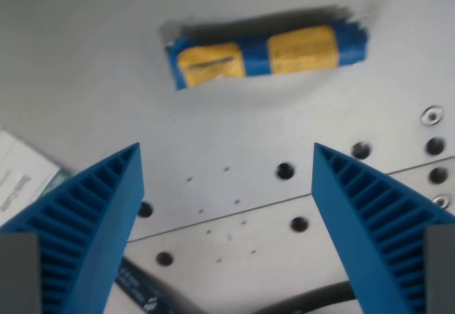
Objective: Move in base negative y
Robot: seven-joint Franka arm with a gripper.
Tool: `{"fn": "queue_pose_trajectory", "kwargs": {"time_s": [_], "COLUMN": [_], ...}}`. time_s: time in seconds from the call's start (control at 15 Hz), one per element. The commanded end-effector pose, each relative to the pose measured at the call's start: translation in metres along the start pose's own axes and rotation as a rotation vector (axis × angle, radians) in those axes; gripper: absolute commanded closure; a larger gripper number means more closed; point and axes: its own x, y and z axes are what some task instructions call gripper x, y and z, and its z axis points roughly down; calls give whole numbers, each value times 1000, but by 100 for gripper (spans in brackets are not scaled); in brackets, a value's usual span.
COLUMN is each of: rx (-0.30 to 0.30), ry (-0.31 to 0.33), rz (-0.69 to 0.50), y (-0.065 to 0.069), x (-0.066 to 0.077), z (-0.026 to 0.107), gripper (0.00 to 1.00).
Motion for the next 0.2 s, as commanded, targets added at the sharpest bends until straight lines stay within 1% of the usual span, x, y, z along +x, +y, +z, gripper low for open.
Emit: {"fn": "queue_pose_trajectory", "kwargs": {"time_s": [0.07,0.2], "rx": [-11,-11], "ry": [-16,-16], "rz": [-17,-17], "y": [13,23], "x": [14,19], "z": [-1,-1], "gripper": [0,0]}}
